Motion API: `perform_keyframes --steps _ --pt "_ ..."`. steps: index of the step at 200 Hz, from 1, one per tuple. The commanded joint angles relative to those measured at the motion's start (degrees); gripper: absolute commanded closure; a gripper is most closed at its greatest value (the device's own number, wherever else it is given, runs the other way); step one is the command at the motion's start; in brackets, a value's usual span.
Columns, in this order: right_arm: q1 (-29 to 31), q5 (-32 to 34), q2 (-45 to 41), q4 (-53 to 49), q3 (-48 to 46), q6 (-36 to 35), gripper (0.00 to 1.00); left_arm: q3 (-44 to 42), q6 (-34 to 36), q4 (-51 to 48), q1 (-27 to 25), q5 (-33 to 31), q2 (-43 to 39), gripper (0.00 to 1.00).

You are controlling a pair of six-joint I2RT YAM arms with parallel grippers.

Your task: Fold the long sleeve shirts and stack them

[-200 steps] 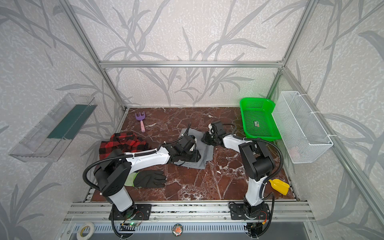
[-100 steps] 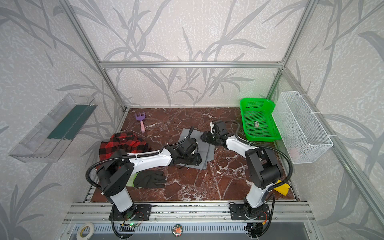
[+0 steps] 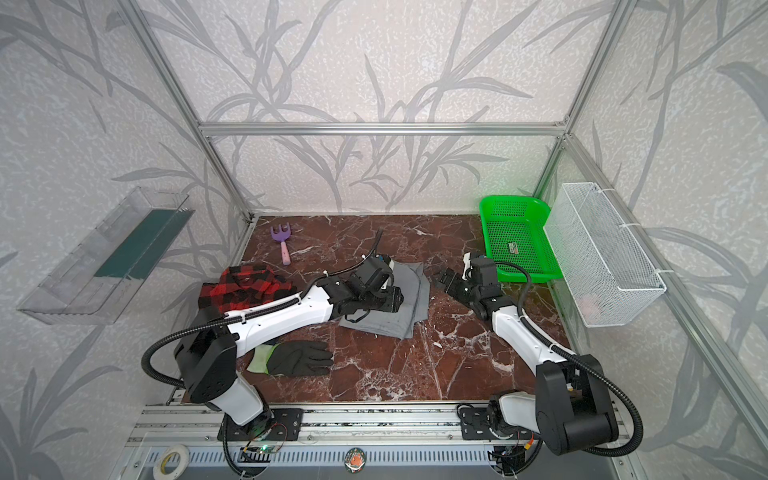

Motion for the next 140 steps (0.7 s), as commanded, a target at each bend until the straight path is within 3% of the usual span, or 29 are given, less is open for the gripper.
perform_keyframes --steps 1,38,72,140 --pt "0.21 -1.43 -2.24 3.51 -0.64 3.62 0.01 2.69 0.42 -4.54 0.92 -1.52 2.41 0.40" --pt "0.17 -7.07 5.11 0.86 1.89 -0.93 0.01 3.95 -0.59 -7.02 3.64 -0.53 6.09 0.40" --pt "0.59 -5.20 11.59 4.01 0.76 -2.17 0.10 4.52 -1.47 -7.72 4.81 0.27 8.53 0.40" --pt "5.28 -1.13 18.69 14.27 -1.03 -7.32 0.16 6.98 -4.00 -10.61 5.63 -0.83 14.90 0.41"
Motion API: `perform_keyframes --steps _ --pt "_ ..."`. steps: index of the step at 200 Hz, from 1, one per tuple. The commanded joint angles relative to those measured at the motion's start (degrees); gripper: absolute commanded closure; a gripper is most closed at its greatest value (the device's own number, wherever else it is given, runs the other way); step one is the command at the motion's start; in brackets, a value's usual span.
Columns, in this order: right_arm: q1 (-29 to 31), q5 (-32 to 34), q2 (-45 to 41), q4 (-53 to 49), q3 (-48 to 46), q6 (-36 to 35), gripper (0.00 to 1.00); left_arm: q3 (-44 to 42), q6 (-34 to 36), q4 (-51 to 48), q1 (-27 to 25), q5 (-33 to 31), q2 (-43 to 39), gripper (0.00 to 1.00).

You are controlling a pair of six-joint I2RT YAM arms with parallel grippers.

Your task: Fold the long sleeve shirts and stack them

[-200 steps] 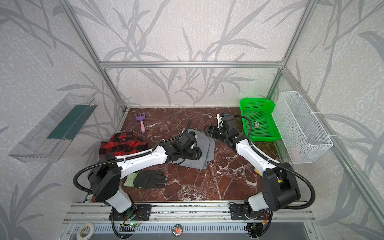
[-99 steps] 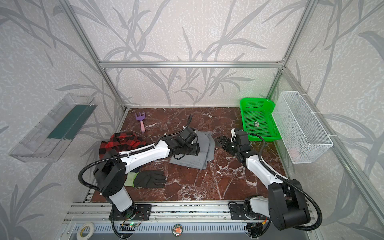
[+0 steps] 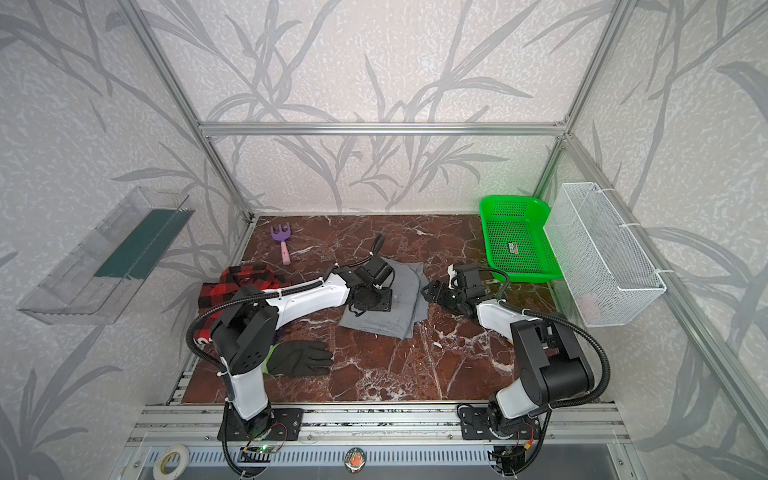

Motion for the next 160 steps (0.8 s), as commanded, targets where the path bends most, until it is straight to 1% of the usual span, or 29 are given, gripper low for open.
perform_keyframes --steps 1,58,74,78,93,132,144,160 --pt "1.46 1.58 2.50 6.55 -1.63 -3.04 0.16 2.33 -1.87 -3.34 0.46 -0.90 2.22 0.41" --pt "4.04 1.86 8.53 18.32 -5.13 -1.85 0.16 2.70 -3.76 -4.90 0.53 -0.58 5.24 0.41" --pt "4.97 1.35 8.59 21.30 -6.34 -1.75 0.16 2.57 -4.35 -5.20 0.70 -0.45 5.63 0.41" --pt "5.15 1.44 8.48 22.12 -6.83 -0.13 0.16 2.50 -4.48 -5.28 0.64 -0.49 5.67 0.41" --pt "6.05 1.75 7.37 25.15 -8.76 0.83 0.17 2.32 -4.99 -5.51 0.62 -0.42 5.72 0.41" --pt "10.00 4.82 5.40 24.59 -9.27 1.62 0.23 1.43 -6.55 -4.23 0.69 1.38 5.94 0.41" --pt "10.19 5.01 5.85 25.52 -9.17 2.36 0.27 0.94 -7.01 -3.66 0.67 1.90 5.88 0.41" --pt "10.21 5.88 6.23 25.82 -8.66 2.31 0.34 0.30 -7.56 -3.07 0.69 2.81 5.89 0.42"
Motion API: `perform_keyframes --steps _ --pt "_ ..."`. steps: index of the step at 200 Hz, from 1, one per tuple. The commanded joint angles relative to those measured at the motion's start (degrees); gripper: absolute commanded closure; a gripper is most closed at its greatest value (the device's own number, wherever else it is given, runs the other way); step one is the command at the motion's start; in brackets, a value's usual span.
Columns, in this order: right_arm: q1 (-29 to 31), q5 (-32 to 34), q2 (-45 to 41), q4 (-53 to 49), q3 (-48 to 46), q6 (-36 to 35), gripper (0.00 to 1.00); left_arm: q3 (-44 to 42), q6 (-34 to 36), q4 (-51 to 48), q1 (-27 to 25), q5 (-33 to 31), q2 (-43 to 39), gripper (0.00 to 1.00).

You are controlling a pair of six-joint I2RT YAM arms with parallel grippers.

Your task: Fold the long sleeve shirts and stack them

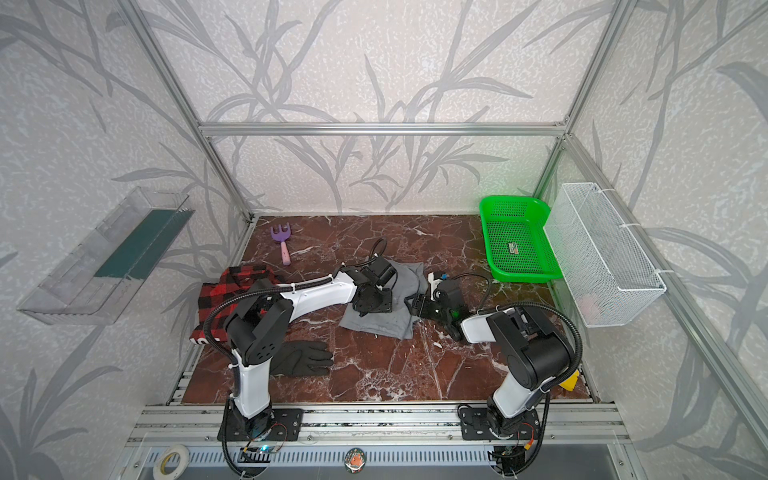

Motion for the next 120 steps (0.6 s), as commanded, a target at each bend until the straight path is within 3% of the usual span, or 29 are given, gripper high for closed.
perform_keyframes --steps 1,40,75,120 --pt "0.29 2.17 -0.01 0.24 0.05 0.86 0.35 -1.83 -2.14 -1.34 0.20 1.61 1.68 0.42" --pt "0.34 1.55 2.36 4.58 1.31 0.34 0.45 -3.41 -2.81 -0.53 0.19 2.10 1.10 0.42" --pt "1.32 1.00 2.36 9.49 1.42 1.48 0.73 -4.65 -3.10 1.55 0.21 3.18 -0.99 0.42" --pt "2.18 2.72 -0.59 7.41 1.71 0.03 0.98 -5.53 -3.60 3.82 0.27 5.16 -5.26 0.40"
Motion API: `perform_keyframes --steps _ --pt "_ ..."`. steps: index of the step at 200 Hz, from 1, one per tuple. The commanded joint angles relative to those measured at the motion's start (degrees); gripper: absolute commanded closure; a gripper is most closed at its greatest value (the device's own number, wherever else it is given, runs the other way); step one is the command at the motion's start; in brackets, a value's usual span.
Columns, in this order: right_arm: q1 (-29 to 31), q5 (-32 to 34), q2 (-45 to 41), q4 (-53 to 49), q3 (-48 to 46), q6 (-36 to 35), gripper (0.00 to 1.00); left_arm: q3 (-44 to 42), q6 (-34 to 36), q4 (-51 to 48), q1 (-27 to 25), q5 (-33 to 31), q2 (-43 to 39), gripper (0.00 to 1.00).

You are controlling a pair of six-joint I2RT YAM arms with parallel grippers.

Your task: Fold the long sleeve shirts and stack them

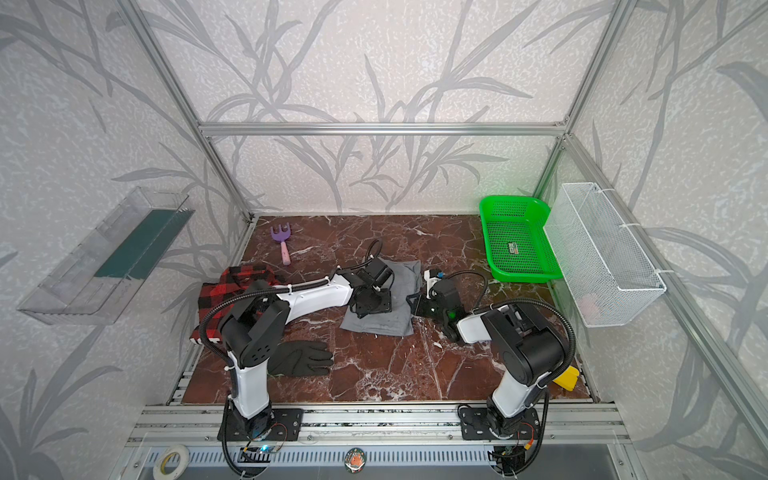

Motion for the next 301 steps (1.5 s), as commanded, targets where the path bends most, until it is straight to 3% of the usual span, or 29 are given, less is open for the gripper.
perform_keyframes --steps 1,82,127,151,190,213,262,301 --pt "0.41 1.87 -2.60 1.32 0.91 -0.96 0.98 -1.35 -1.19 -1.15 -0.15 2.42 -3.13 0.40" --pt "-0.55 13.56 -24.73 -26.91 0.58 -8.79 1.00 0.53 1.70 -8.97 3.37 -0.74 -18.72 0.31" --pt "-1.58 22.96 -44.52 -55.14 7.87 -17.57 1.00 -0.41 3.30 -9.70 5.36 -3.61 -28.12 0.31" --pt "-2.66 25.59 -50.18 -69.99 14.83 -22.13 1.00 -0.50 3.88 -10.76 7.41 -2.56 -31.33 0.31" --pt "-2.71 29.77 -48.22 -92.66 28.68 -28.00 1.00 -2.50 4.30 -10.12 10.84 3.98 -34.10 0.31" --pt "-2.23 33.29 -44.27 -100.63 33.63 -30.46 1.00 -5.30 3.63 -7.39 12.28 8.56 -35.61 0.31" --pt "4.17 45.49 -33.61 -105.44 38.99 -29.73 1.00 -10.48 3.15 -4.52 14.69 13.49 -38.58 0.31" --pt "4.44 51.95 -29.90 -107.99 42.32 -30.47 1.00 -14.02 2.04 -2.37 16.14 16.51 -41.13 0.31"
